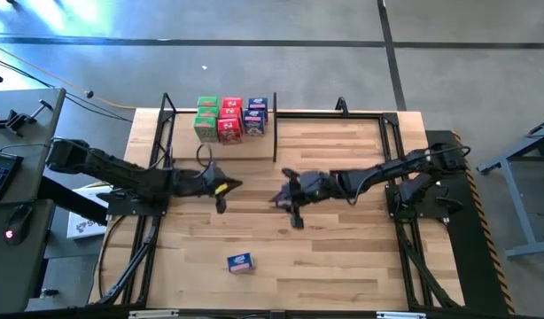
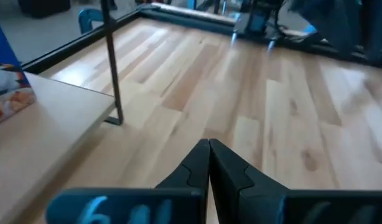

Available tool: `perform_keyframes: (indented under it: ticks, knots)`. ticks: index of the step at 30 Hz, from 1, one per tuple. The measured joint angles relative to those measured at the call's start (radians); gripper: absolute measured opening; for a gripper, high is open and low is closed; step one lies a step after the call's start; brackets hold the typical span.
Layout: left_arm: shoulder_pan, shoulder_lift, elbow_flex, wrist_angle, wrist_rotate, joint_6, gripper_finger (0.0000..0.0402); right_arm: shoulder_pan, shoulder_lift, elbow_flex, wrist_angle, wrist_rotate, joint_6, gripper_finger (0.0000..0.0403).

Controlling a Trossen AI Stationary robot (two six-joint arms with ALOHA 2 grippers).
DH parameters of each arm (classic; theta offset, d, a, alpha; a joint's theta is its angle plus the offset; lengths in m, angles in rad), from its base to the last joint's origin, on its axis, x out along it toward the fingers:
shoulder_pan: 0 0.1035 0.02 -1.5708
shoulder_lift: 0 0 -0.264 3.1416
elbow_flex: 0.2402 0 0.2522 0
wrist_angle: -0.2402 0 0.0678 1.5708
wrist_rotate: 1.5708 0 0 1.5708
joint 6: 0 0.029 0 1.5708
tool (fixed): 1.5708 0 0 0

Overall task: Stack cereal on shelf
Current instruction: Put the blue cereal box on the shelf aligned with the blue cereal box

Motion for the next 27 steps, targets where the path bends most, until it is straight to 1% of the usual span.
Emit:
perform_keyframes:
  ticks: [3, 6, 10, 12, 14, 17, 22, 27]
  knots:
    - [-0.063, 0.000, -0.051, 0.077, -0.064, -0.006, 0.0000, 0.068, 0.052, 0.009, 0.046, 0.000, 0.038, 0.0107]
    - [-0.103, 0.001, -0.078, 0.080, -0.129, -0.004, 0.0000, 0.138, 0.103, 0.054, 0.055, 0.029, 0.071, 0.0158]
    - [-0.127, 0.001, -0.102, 0.094, -0.163, 0.019, 0.0000, 0.233, 0.172, 0.134, 0.056, 0.111, 0.094, 0.0232]
    - [-0.134, 0.001, -0.108, 0.106, -0.176, 0.020, 0.0000, 0.266, 0.214, 0.178, 0.045, 0.144, 0.107, 0.0260]
    - [-0.138, 0.001, -0.109, 0.107, -0.188, 0.026, 0.0000, 0.289, 0.251, 0.226, 0.027, 0.153, 0.128, 0.0280]
    - [-0.140, 0.001, -0.109, 0.106, -0.189, 0.048, 0.0000, 0.299, 0.307, 0.315, -0.023, 0.157, 0.149, 0.0292]
    - [-0.139, 0.003, -0.109, 0.106, -0.192, 0.072, 0.0000, 0.297, 0.403, 0.473, -0.174, 0.157, 0.135, 0.0294]
    - [-0.139, 0.003, -0.109, 0.102, -0.200, 0.072, 0.0000, 0.272, 0.466, 0.570, -0.256, 0.124, 0.102, 0.0294]
